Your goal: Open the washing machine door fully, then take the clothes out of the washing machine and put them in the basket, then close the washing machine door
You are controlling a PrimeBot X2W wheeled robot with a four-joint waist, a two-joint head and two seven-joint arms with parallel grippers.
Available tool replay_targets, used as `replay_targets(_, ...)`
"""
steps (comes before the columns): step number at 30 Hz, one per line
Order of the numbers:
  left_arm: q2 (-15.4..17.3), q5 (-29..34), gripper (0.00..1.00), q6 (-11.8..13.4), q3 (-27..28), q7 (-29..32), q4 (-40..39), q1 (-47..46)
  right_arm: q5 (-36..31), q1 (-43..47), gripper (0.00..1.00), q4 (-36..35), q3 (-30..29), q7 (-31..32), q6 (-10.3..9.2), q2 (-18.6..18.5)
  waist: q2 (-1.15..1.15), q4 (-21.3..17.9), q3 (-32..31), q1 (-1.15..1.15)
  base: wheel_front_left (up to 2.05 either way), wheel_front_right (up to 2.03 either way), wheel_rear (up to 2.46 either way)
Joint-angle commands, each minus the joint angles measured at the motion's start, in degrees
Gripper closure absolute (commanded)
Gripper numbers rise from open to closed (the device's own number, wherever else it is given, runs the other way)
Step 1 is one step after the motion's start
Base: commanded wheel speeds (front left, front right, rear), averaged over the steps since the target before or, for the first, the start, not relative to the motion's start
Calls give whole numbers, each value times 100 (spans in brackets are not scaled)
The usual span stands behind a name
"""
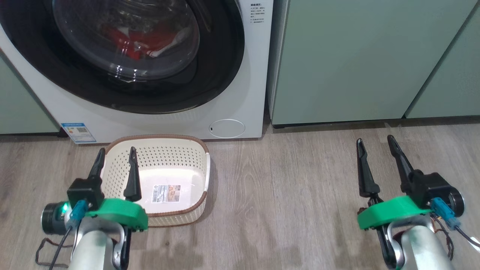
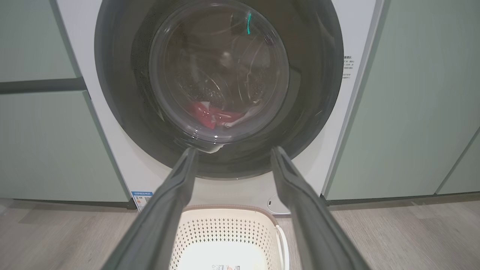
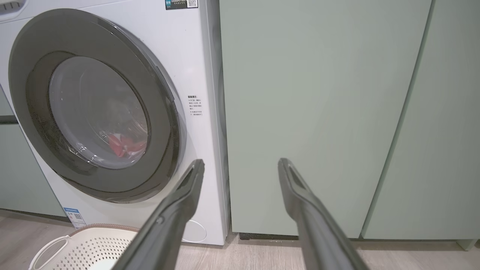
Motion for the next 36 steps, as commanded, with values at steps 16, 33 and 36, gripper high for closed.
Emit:
replay_targets(16, -10, -79, 0, -149, 368, -41, 13, -375, 254, -287, 0, 139, 170, -60, 42, -49, 0, 27, -11, 0, 0, 0, 0)
replay_targets(33, -22, -255, 0, -242, 164, -41, 0, -471, 3882, -1720, 100, 1303, 75, -60, 42, -49, 0, 404, 481, 0, 0, 0, 0)
replay_targets(36, -23, -321, 0, -252, 76, -41, -26, -501, 5162, -2276, 100, 1670, 320, 150, 42, -231, 0, 494, 626, 0, 0, 0, 0)
